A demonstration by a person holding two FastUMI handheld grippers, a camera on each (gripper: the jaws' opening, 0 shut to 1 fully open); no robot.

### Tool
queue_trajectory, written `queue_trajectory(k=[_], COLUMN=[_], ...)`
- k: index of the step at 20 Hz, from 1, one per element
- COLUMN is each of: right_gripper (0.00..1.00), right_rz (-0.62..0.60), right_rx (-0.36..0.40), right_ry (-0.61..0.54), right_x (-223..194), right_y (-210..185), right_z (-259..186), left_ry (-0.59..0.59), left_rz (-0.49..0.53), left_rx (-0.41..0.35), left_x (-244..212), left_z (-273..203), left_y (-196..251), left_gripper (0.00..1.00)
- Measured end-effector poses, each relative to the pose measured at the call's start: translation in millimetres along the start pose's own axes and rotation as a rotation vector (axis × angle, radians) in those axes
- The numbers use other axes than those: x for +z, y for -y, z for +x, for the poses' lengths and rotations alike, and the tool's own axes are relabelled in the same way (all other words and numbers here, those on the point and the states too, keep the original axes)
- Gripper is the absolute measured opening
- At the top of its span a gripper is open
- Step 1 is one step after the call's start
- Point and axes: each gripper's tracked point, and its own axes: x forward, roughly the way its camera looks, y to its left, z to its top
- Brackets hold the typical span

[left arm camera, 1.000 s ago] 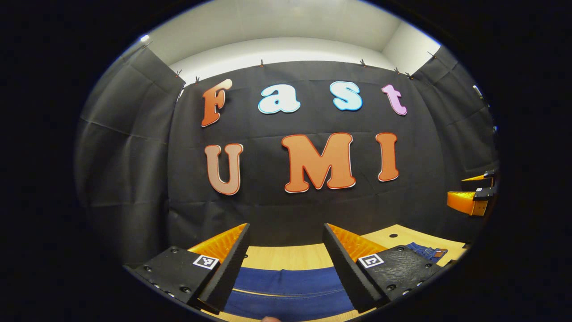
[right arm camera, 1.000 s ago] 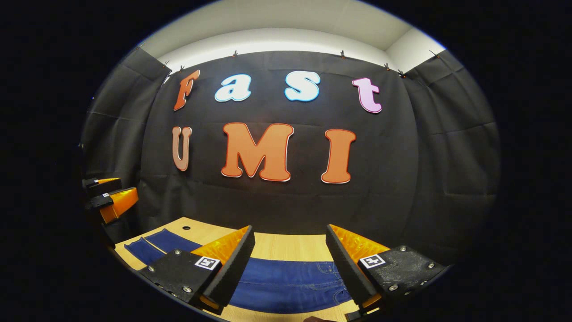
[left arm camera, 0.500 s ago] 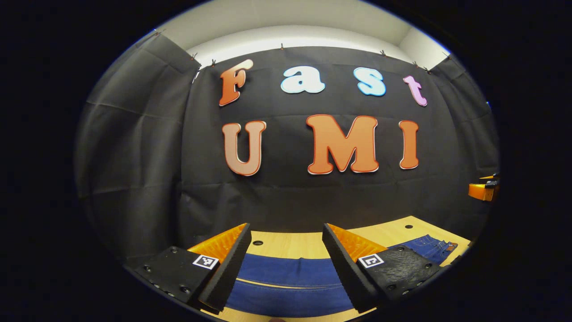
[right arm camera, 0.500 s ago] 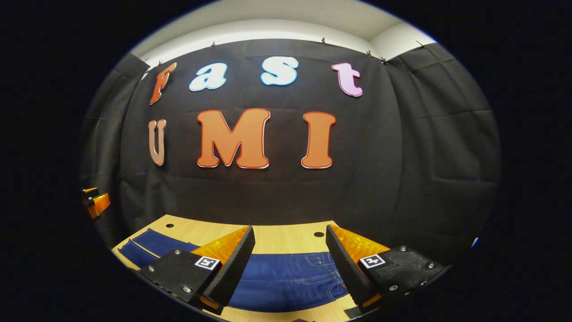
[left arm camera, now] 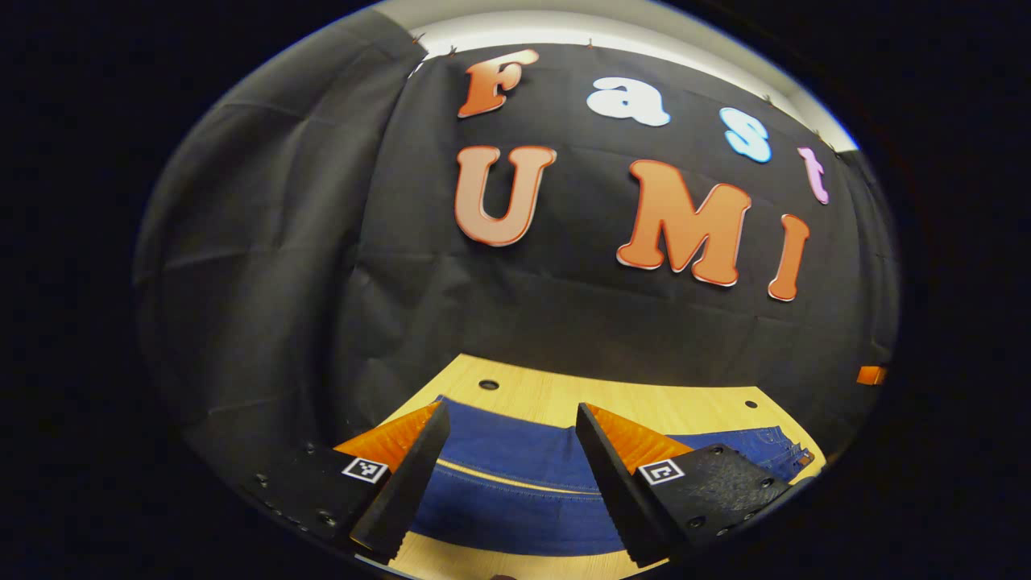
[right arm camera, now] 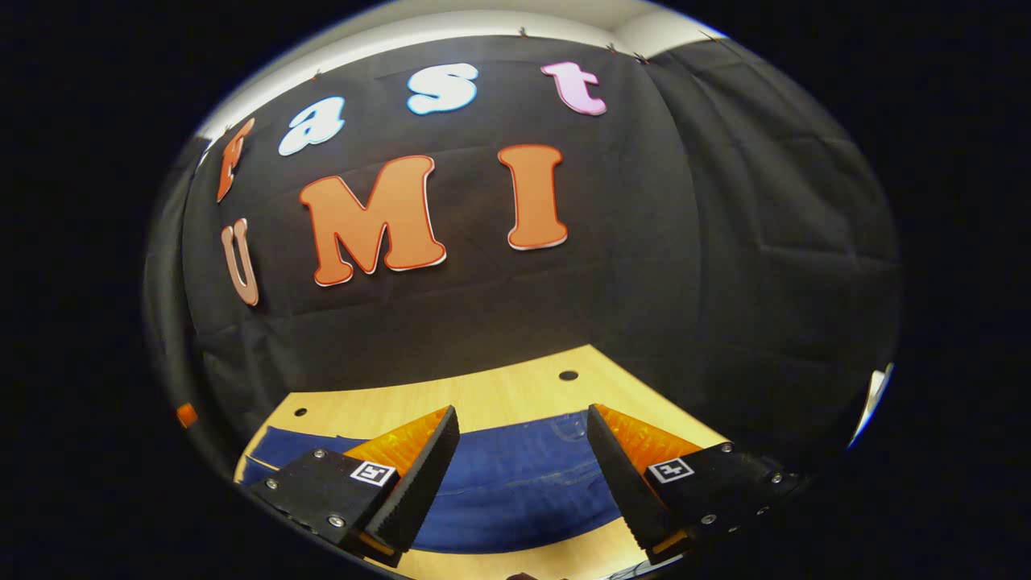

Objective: Grasp the waist and the cuffs of the jeans and fold them to make the two legs overlap; first hold the waist and fold one-third of the jeans toward the cuffs, then hold the cuffs and fold the remaining one-third in the same direction to finish folding.

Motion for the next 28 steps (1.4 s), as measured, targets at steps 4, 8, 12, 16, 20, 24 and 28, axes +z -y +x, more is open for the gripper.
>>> queue_trajectory(k=[4, 8, 12, 16, 20, 24, 28], right_gripper=[0.98, 0.97, 0.97, 0.97, 0.97, 0.97, 0.97], right_rz=[0.094, 0.175, 0.190, 0.317, 0.428, 0.467, 0.555], right_rx=[-0.009, -0.004, -0.026, -0.034, -0.069, -0.114, -0.159], right_ry=[-0.108, -0.221, -0.323, -0.441, -0.563, -0.622, -0.634], right_x=[-30.3, -58.1, -87.3, -127.2, -166.4, -185.0, -191.8], right_y=[14.0, 29.3, 58.6, 81.7, 105.9, 117.1, 120.4], right_z=[13.2, 33.8, 49.7, 62.6, 70.9, 74.1, 79.5], left_ry=[-0.129, -0.273, -0.349, -0.429, -0.492, -0.532, -0.586], left_rz=[-0.112, -0.276, -0.377, -0.529, -0.591, -0.670, -0.741], left_rx=[0.061, 0.128, 0.210, 0.258, 0.315, 0.332, 0.353], left_x=[-38.5, -84.6, -112.3, -134.4, -149.8, -155.0, -160.5], left_z=[11.9, 18.4, 23.3, 20.5, 18.4, 19.8, 16.0], left_y=[-33.7, -59.5, -83.0, -91.4, -100.7, -101.4, -103.2], left_gripper=[0.94, 0.97, 0.97, 0.97, 0.98, 0.98, 0.98])
